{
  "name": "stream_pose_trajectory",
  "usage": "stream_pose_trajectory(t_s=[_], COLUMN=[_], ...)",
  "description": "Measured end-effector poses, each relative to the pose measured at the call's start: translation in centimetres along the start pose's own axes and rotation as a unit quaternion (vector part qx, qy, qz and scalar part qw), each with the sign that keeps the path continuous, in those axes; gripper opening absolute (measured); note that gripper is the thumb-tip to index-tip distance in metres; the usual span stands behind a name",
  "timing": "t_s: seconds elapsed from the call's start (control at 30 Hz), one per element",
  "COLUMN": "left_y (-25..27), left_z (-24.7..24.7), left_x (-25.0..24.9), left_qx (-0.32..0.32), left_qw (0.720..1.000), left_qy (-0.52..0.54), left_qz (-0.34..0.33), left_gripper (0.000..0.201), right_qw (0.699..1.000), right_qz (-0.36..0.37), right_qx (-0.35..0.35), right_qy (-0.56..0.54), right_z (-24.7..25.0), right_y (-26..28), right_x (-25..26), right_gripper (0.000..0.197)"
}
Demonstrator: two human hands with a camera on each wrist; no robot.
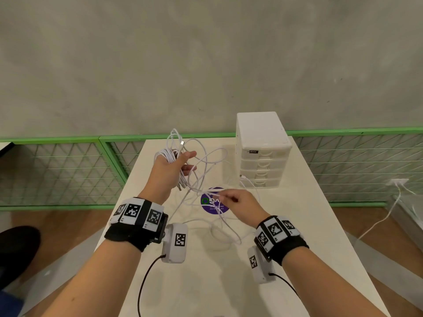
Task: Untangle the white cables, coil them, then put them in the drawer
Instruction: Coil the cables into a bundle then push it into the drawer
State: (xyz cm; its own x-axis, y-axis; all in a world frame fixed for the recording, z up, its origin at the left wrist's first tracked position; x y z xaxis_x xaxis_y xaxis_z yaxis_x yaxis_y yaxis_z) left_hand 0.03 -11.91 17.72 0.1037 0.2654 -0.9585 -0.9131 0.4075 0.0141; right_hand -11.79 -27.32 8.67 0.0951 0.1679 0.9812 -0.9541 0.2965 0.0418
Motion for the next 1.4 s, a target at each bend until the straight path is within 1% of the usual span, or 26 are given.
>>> stream_pose_trajectory(t_s=[0.07, 0.2, 0.33, 0.4, 0.5, 0.57, 0.63, 0.73, 0.8, 0.9, 0.93, 0.97, 1.0, 1.07, 1.13, 1.2, 1.27, 1.4], left_y=[0.2, 0.3, 0.2, 0.1, 0.2, 0.2, 0.3, 0.6, 0.6, 0.2, 0.0, -0.1, -0.1, -0.1, -0.2, -0.2, -0.2, -0.4], left_z=[0.0, -0.1, 0.0, -0.3, -0.9, -1.3, -1.4, -1.5, -1.4, -0.9, -0.8, -0.6, -0.5, -0.4, -0.4, -0.5, -0.6, -0.7], left_x=[-0.1, 0.0, 0.0, 0.0, -0.3, -0.4, -0.2, -0.2, -0.3, 0.0, 0.0, 0.1, 0.1, 0.0, 0.0, 0.2, 0.4, 1.1], left_qx=[0.008, 0.042, 0.07, 0.081, 0.091, 0.096, 0.099, 0.07, 0.022, -0.055, -0.068, -0.075, -0.078, -0.078, -0.087, -0.099, -0.105, -0.12], left_qw=[1.0, 0.999, 0.996, 0.995, 0.992, 0.991, 0.992, 0.996, 0.998, 0.997, 0.997, 0.996, 0.996, 0.996, 0.996, 0.995, 0.994, 0.992], left_qy=[-0.004, 0.017, 0.029, 0.03, 0.07, 0.095, 0.072, 0.048, 0.046, 0.048, 0.046, 0.044, 0.04, 0.037, 0.037, 0.019, -0.006, -0.04], left_qz=[0.001, 0.002, 0.044, 0.052, 0.057, 0.022, -0.014, -0.034, -0.025, -0.007, -0.005, -0.004, -0.005, -0.004, 0.005, 0.011, 0.009, 0.013], left_gripper=[0.021, 0.025, 0.048, 0.05, 0.04, 0.026, 0.018, 0.013, 0.018, 0.019, 0.026, 0.031, 0.032, 0.024, 0.017, 0.023, 0.031, 0.038], right_qw=[0.999, 0.998, 0.997, 0.996, 0.993, 0.993, 0.992, 0.99, 0.989, 0.992, 0.991, 0.99, 0.988, 0.987, 0.986, 0.985, 0.984, 0.983], right_qz=[0.01, 0.033, 0.03, 0.012, -0.002, 0.012, 0.025, 0.025, 0.02, 0.034, 0.046, 0.057, 0.064, 0.066, 0.059, 0.057, 0.059, 0.067], right_qx=[-0.033, -0.035, 0.009, 0.047, 0.074, 0.082, 0.094, 0.083, 0.067, 0.023, 0.004, -0.012, -0.023, -0.024, -0.012, 0.002, 0.0, -0.047], right_qy=[-0.021, -0.048, -0.076, -0.08, -0.095, -0.088, -0.082, -0.107, -0.129, -0.121, -0.124, -0.131, -0.138, -0.147, -0.156, -0.164, -0.169, -0.163], right_z=[0.6, 1.1, 0.8, 0.2, -0.9, -1.4, -1.7, -1.7, -1.4, -0.7, -0.5, -0.2, -0.1, 0.0, -0.3, -0.7, -1.1, -0.9], right_y=[-0.4, -0.8, -0.6, -0.1, 0.2, 0.3, 0.2, 0.1, 0.2, 0.1, 0.2, 0.1, 0.1, 0.2, 0.3, 0.4, 0.4, 0.0], right_x=[-0.5, -0.4, 0.1, 0.3, 0.6, 1.0, 1.3, 1.7, 2.1, 1.8, 1.8, 1.7, 1.7, 1.9, 2.3, 2.5, 2.7, 2.9], right_gripper=[0.017, 0.015, 0.021, 0.022, 0.024, 0.029, 0.035, 0.035, 0.031, 0.016, 0.013, 0.012, 0.012, 0.014, 0.017, 0.021, 0.021, 0.013])
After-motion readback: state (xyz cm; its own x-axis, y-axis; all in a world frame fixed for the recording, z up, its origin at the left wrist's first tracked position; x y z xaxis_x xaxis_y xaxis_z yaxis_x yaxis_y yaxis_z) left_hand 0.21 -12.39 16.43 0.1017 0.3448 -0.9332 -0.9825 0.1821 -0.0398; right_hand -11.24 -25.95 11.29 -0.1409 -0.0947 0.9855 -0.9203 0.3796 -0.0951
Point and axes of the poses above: each hand's wrist, its own y-axis away from the middle knuckle, its own z-axis out of the back of the hand, x = y × z, the point moved 1 cm from there along -y, towards the middle knuckle, and after that the axes turned 15 degrees about -y, right-handed, at the moved point
